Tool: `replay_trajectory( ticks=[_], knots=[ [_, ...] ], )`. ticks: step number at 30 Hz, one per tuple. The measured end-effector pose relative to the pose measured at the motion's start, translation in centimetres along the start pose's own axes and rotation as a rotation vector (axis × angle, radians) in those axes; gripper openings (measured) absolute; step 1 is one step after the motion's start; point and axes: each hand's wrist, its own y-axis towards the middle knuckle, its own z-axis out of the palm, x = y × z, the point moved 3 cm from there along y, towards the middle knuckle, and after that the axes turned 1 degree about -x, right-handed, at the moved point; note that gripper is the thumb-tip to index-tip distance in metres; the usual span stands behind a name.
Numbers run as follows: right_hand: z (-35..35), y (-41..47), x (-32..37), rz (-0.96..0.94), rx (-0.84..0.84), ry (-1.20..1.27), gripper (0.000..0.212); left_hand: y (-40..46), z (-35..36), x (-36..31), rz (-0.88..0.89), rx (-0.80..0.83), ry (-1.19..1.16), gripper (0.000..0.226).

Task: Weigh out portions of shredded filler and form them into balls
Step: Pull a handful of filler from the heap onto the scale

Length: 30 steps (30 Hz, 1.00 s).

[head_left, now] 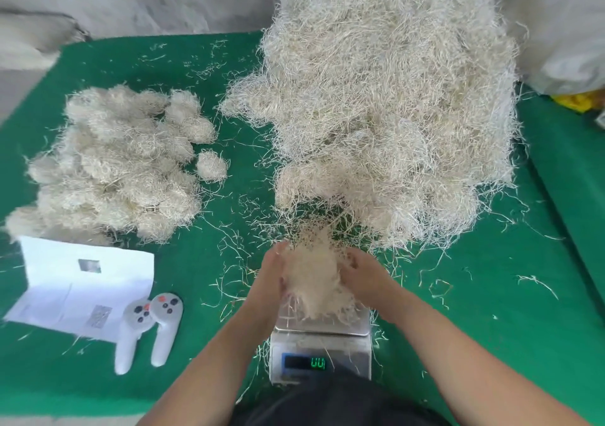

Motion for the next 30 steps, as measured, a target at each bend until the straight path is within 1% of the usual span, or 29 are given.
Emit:
replay_trajectory(
  ticks=[1,2,3,4,5,7,9,10,12,14,15,16,17,19,21,25,27,30],
  knots=[
    [0.3,0.1,-0.4,-0.021,-0.043,-0.147,0.027,-0.1,0.2,0.3,0.044,0.032,0.156,0.037],
    [0.2,0.2,-0.6,-0.051,-0.112,-0.296,0.03,-0.1,0.3,0.5,0.091,0.027,0.312,0.042],
    [-0.2,0.2,-0.8,-0.087,-0.191,-0.404,0.031,-0.2,0.3,0.6,0.095,-0.013,0.407,0.051],
    [-0.8,0.1,-1.0,-0.106,-0.268,-0.436,0.037,-0.2,0.1,0.5,0.08,-0.07,0.433,0.061],
    [-1.6,0.0,-1.2,-0.104,-0.32,-0.373,0.043,-0.4,-0.4,0.3,0.062,-0.143,0.411,0.067],
    [-2.9,-0.5,-1.6,-0.103,-0.374,-0.15,0.047,-0.5,-1.9,-0.3,0.067,-0.254,0.297,0.066],
    [-3.5,-1.1,-1.6,-0.156,-0.394,-0.036,0.048,-0.6,-3.2,-0.2,0.083,-0.286,0.205,0.056],
    [-3.3,-1.4,-1.6,-0.194,-0.393,-0.02,0.049,-0.7,-3.7,-0.2,0.085,-0.318,0.225,0.053],
    [-2.4,-2.3,-1.4,-0.259,-0.331,-0.015,0.053,-0.8,-4.4,0.1,0.065,-0.393,0.451,0.051],
    [-1.2,-2.9,-1.2,-0.305,-0.241,-0.086,0.057,-0.9,-4.3,0.1,0.059,-0.425,0.774,0.058],
    [-0.6,-3.0,-1.0,-0.326,-0.207,-0.145,0.059,-1.0,-4.0,0.0,0.089,-0.436,0.904,0.063],
    [-0.2,-3.0,-0.9,-0.341,-0.182,-0.198,0.061,-1.0,-3.6,-0.2,0.134,-0.437,0.989,0.069],
    [0.0,-3.1,-0.7,-0.353,-0.167,-0.233,0.063,-1.0,-3.0,-0.2,0.182,-0.414,1.022,0.073],
    [0.1,-3.2,-0.4,-0.379,-0.176,-0.271,0.065,-1.0,-1.8,-0.4,0.28,-0.307,0.959,0.072],
    [-0.1,-3.4,-0.1,-0.417,-0.234,-0.332,0.068,-1.3,-0.8,-0.7,0.415,-0.215,0.906,0.068],
    [-0.3,-4.0,0.5,-0.538,-0.304,-0.45,0.076,-1.9,0.3,-1.5,0.716,-0.216,1.056,0.06],
    [-0.2,-4.2,0.5,-0.585,-0.301,-0.499,0.078,-2.2,0.6,-1.7,0.79,-0.215,1.088,0.056],
    [0.3,-4.3,0.2,-0.586,-0.272,-0.549,0.083,-2.5,0.8,-1.9,0.829,-0.217,1.094,0.05]
  ],
)
